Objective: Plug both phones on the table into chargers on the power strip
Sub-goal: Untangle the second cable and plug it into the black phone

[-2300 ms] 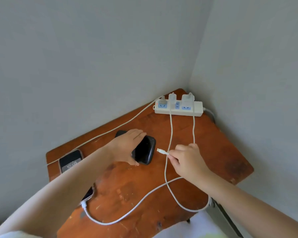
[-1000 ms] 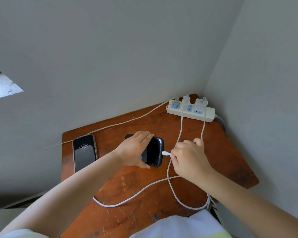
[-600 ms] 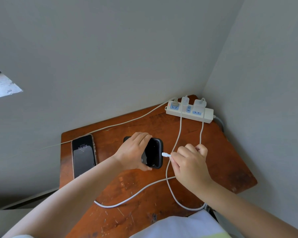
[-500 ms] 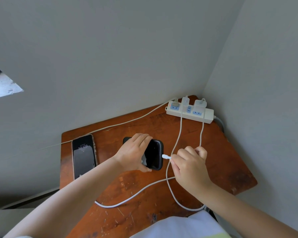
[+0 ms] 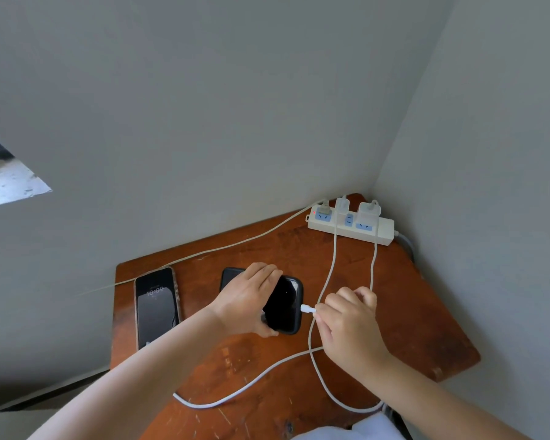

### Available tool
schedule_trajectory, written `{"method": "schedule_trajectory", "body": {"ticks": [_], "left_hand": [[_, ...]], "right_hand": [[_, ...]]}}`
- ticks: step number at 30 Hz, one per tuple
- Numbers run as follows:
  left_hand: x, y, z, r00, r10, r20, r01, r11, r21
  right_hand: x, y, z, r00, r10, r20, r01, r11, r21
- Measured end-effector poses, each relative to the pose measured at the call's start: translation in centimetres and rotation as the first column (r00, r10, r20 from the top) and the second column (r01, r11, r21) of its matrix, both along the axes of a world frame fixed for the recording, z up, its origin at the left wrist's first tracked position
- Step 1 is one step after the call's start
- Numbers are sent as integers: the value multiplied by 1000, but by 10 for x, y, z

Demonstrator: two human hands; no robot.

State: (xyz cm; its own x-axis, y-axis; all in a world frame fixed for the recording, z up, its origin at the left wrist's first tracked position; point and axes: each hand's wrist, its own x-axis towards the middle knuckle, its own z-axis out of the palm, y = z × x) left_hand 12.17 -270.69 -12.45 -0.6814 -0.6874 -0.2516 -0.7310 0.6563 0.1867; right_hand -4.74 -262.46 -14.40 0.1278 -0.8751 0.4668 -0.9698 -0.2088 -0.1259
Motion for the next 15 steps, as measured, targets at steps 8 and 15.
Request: {"method": "schedule_trajectory", "body": {"ticks": [8,15], "left_hand": [[2,-7,-5,992,-63,109,66,998,-19],[9,-25,-5,924,-199,327,191,980,59]], "right_hand": [[6,0,-13,997,-35,72,28,996,89],[24,-6,-32,988,-22,156,-30,945,326]]}}
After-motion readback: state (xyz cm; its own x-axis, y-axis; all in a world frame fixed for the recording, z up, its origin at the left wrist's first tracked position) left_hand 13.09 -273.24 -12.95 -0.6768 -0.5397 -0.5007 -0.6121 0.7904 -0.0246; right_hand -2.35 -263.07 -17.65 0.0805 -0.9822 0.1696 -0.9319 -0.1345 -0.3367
